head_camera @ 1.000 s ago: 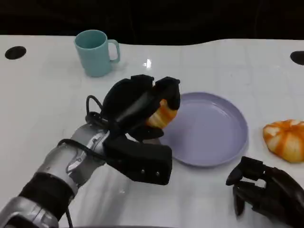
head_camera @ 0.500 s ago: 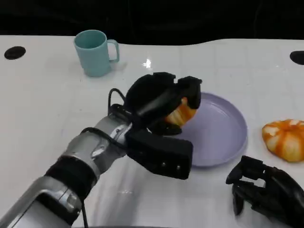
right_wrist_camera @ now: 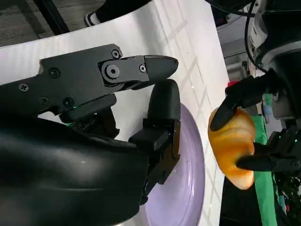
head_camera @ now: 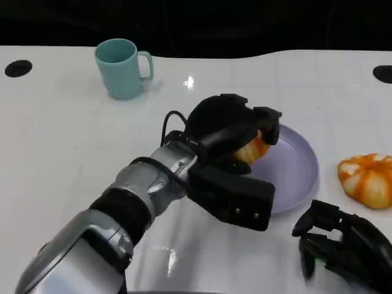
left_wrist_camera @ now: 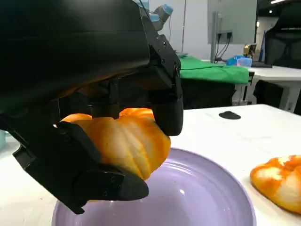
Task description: Grasp the bread from the table and place it into the plate.
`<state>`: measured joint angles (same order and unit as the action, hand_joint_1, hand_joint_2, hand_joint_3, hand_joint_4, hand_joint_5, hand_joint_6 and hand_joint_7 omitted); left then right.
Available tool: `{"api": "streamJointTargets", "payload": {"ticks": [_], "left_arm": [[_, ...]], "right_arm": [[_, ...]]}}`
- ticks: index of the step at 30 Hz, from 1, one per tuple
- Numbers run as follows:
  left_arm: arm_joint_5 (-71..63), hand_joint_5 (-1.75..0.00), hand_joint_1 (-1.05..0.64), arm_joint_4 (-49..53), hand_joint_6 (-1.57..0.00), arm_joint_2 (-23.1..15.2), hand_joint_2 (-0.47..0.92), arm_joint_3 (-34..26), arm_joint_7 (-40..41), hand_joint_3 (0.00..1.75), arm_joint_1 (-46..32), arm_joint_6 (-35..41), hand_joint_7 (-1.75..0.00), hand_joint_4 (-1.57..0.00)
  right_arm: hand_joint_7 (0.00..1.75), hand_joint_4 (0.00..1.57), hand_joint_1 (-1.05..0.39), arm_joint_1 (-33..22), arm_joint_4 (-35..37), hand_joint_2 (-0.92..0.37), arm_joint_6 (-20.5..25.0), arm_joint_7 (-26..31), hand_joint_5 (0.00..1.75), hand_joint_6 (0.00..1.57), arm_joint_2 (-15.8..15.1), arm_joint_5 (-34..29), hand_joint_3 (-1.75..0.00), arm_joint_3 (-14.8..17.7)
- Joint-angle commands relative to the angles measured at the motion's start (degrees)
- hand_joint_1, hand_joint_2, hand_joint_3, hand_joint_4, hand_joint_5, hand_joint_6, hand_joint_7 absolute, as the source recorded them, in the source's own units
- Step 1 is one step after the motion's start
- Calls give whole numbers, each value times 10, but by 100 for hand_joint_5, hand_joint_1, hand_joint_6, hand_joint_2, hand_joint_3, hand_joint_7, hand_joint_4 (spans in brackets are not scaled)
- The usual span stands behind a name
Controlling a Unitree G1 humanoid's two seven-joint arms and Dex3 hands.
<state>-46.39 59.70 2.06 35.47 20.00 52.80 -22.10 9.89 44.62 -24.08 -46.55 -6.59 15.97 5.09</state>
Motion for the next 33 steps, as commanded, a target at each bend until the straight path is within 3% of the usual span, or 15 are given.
{"api": "streamJointTargets", "payload": {"ticks": [1,2,4,5,7,8,10,12,13,16,24,30,33], "left_arm": [[3,-174,-38,23,-94,10,80,4,0,45,23,5,-57,-75],[9,-173,-38,28,-97,14,84,1,-9,35,24,6,-50,-73],[19,-136,-39,37,-96,19,89,-3,-19,25,25,3,-42,-74],[20,-129,-39,41,-96,20,90,-3,-22,23,26,3,-40,-74],[19,-100,-40,46,-88,21,92,-1,-25,24,27,3,-19,-74],[17,-96,-40,49,-88,21,92,2,-38,24,31,8,-15,-75],[12,-59,-49,53,-60,21,92,9,-55,32,36,16,-4,-47],[1,-45,-58,53,-44,20,92,19,-67,36,42,28,-1,-31],[-3,-51,-65,52,-32,19,92,24,-69,41,43,33,-1,-14],[-7,-50,-75,47,-21,16,92,32,-73,46,43,40,0,-1],[-7,-33,-89,18,-12,-2,92,41,-101,54,36,48,-1,0],[4,-32,-90,-24,-12,-25,92,34,-119,57,19,42,-1,0],[13,-41,-88,-68,-14,-50,92,25,-131,56,-3,42,-3,0]], "right_arm": [[139,75,-53,-16,8,-92,15,-5,174,74,1,4,-21,4],[139,75,-53,-17,6,-92,18,-4,174,74,1,4,-21,5],[140,74,-53,-18,4,-92,19,-4,174,74,2,3,-21,6],[140,74,-53,-18,7,-92,16,-3,174,75,3,2,-20,6],[140,73,-55,-17,11,-92,13,-4,173,74,3,0,-21,7],[140,73,-55,-16,13,-92,11,-5,173,74,3,1,-21,8],[140,74,-56,-14,16,-92,7,-6,174,74,4,0,-21,9],[140,74,-55,-12,21,-92,5,-4,173,74,2,-4,-21,8],[139,74,-56,-11,23,-92,5,-4,172,75,2,-4,-20,8],[139,74,-56,-12,24,-92,4,-4,172,75,1,-5,-20,9],[140,72,-55,-17,16,-92,1,-3,173,73,1,-6,-20,7],[140,73,-57,-15,23,-92,-8,0,173,73,1,-10,-21,7],[141,73,-58,-16,18,-92,-1,5,174,74,-1,-13,-20,4]]}}
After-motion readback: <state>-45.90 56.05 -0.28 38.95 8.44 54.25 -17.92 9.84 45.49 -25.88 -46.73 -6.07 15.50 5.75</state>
